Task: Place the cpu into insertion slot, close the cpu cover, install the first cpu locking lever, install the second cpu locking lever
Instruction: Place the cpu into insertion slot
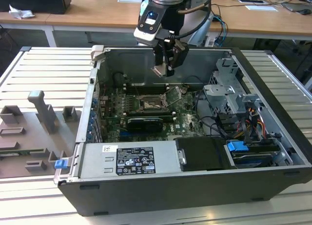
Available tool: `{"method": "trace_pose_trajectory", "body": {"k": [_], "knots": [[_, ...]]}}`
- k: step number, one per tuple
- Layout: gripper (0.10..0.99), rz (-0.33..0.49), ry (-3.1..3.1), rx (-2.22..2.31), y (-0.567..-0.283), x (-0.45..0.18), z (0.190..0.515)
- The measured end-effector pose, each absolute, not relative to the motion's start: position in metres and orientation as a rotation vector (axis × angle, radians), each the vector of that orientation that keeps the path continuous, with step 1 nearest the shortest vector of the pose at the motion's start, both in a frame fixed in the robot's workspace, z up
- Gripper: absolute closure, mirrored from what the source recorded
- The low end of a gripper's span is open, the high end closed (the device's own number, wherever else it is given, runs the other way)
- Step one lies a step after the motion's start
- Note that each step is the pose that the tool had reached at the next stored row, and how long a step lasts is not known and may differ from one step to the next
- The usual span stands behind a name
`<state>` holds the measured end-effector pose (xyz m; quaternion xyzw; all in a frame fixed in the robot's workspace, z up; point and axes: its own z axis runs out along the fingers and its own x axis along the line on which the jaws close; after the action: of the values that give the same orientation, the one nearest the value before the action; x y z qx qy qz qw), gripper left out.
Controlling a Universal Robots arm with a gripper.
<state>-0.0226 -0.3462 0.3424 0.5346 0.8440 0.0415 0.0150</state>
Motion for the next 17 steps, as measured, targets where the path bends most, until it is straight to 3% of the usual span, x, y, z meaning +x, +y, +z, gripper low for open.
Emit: {"method": "trace_pose_trajectory", "body": {"k": [17], "knots": [[0.549,0.121,2.453,1.902,-0.3462,-0.0278,0.3335]]}}
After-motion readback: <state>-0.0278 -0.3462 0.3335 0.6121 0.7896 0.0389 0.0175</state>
